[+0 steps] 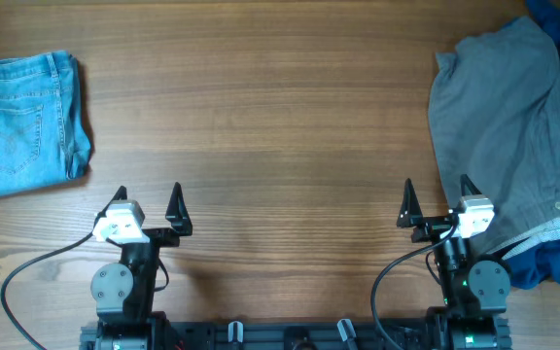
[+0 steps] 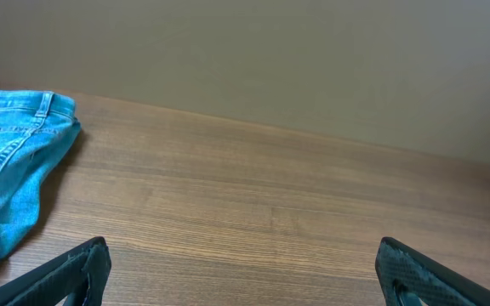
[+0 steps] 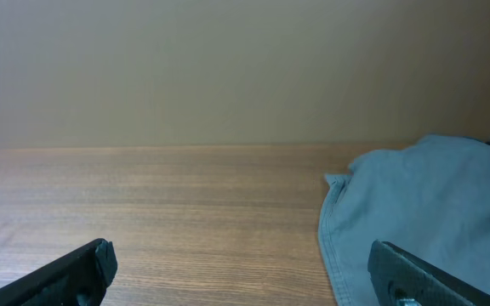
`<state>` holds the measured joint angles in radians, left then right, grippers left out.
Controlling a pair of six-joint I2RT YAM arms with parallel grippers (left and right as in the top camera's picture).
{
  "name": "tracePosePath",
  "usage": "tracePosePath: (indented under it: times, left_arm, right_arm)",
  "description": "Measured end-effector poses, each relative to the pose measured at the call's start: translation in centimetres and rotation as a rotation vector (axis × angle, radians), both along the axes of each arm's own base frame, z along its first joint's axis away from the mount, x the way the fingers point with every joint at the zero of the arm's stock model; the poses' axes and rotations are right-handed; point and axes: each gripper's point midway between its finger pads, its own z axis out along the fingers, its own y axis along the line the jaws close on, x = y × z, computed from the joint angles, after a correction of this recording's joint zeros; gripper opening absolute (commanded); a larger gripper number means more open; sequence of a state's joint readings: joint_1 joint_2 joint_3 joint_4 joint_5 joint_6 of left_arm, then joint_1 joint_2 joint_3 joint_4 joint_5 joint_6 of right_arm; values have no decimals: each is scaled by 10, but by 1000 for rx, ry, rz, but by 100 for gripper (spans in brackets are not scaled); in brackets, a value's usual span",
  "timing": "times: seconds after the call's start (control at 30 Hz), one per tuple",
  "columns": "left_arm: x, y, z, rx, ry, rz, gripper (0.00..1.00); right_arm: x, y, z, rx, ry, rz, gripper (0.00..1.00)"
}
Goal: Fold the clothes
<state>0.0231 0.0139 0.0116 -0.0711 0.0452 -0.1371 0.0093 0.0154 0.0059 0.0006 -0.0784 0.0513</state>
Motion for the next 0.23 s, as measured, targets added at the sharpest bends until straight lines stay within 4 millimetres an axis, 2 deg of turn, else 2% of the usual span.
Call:
tracePosePath:
  times: [0.23]
  left_arm:
    - [0,0,0,0,0,0,100]
  right_arm:
    - [0,0,0,0,0,0,100]
